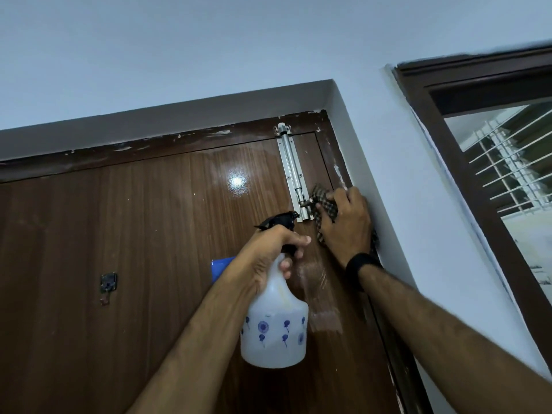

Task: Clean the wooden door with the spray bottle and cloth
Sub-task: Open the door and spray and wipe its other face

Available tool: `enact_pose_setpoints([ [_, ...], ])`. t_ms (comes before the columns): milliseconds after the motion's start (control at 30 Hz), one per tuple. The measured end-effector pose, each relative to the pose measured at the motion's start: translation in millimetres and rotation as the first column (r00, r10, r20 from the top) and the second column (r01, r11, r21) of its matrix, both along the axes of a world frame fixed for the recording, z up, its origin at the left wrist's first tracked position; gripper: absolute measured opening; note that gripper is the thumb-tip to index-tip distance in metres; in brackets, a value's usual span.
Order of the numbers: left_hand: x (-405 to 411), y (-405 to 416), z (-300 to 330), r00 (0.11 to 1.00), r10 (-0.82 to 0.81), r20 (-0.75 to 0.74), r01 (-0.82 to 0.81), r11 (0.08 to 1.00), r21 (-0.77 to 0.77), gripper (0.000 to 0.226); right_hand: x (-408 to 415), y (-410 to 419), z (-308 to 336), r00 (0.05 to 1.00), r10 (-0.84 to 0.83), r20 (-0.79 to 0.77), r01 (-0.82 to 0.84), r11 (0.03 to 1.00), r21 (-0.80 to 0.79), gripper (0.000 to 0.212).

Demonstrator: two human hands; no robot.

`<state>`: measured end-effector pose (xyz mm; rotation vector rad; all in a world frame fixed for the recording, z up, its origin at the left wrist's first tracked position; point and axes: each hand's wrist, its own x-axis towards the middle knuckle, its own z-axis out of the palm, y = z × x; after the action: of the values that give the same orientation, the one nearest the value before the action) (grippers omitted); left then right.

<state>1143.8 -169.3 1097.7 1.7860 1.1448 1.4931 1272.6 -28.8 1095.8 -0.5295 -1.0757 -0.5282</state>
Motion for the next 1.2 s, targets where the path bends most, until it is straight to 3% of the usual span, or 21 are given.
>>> enact_pose_setpoints([
  [167, 8, 6, 7, 0.999, 0.028, -0.024, -0.028, 1.000, 0.005, 0.008, 0, 8, -46, 1.000, 0.012, 0.017, -0.012, 0.999, 0.043, 0.019],
  [367, 15, 18, 26, 0.997, 0.020, 0.070, -0.020, 1.000, -0.014, 0.008, 1, 3, 24, 0.998, 0.062, 0.006, -0.062, 0.998, 0.009, 0.019],
  [500, 16, 19, 42, 0.999, 0.016, 0.044, -0.017, 1.000, 0.017, 0.007, 5, 2, 73, 0.991, 0.119, 0.063, -0.121, 0.992, 0.026, 0.019],
  [800, 11, 25, 57, 0.997, 0.047, 0.054, -0.049, 0.998, 0.045, 0.011, 10, 11, 43, 0.979, 0.186, 0.084, -0.191, 0.980, 0.058, 0.022],
  [1033, 21, 23, 87, 0.996, 0.091, 0.009, -0.091, 0.988, 0.128, 0.007, 7, -1, 141, 0.988, 0.115, 0.105, -0.115, 0.993, -0.003, 0.016],
  [1200, 18, 17, 100, 0.991, 0.132, 0.005, -0.131, 0.973, 0.189, 0.009, 7, 19, 134, 0.980, 0.062, 0.190, -0.079, 0.993, 0.085, 0.035],
])
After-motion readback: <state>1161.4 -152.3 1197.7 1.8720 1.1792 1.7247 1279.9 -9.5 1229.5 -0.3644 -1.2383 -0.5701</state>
